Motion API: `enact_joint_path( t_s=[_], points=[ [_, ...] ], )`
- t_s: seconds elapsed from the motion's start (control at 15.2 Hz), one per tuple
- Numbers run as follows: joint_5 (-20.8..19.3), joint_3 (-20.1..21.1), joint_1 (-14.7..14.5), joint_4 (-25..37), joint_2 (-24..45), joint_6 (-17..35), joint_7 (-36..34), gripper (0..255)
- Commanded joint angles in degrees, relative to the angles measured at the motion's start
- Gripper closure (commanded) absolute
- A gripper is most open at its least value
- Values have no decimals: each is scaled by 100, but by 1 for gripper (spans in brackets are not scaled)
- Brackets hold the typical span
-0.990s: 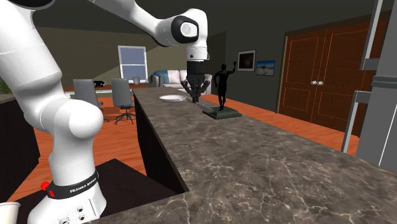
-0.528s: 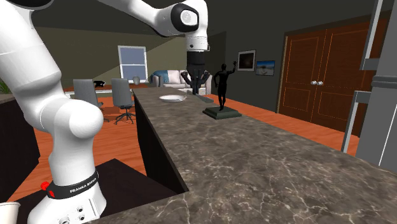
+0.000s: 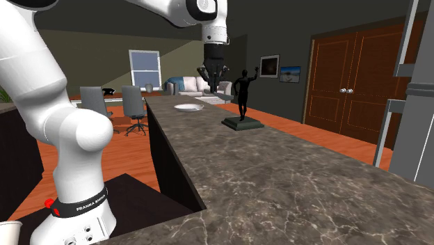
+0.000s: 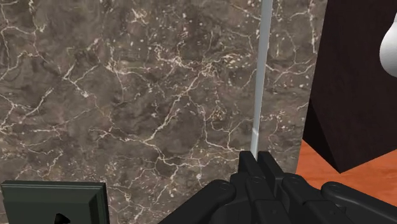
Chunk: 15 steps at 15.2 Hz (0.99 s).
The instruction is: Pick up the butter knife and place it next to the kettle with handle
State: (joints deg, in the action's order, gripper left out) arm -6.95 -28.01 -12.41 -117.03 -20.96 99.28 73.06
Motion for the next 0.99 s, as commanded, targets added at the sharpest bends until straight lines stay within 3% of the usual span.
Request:
enact_joint_path(
  t_s=[0.0, 0.33, 0.92],
  points=[
    [16, 14, -11, 179, 19, -162, -1, 255],
    [49, 34, -33, 568, 72, -502, 9, 255],
    [-652, 77, 552, -636, -1687, -955, 252, 255]
  ],
)
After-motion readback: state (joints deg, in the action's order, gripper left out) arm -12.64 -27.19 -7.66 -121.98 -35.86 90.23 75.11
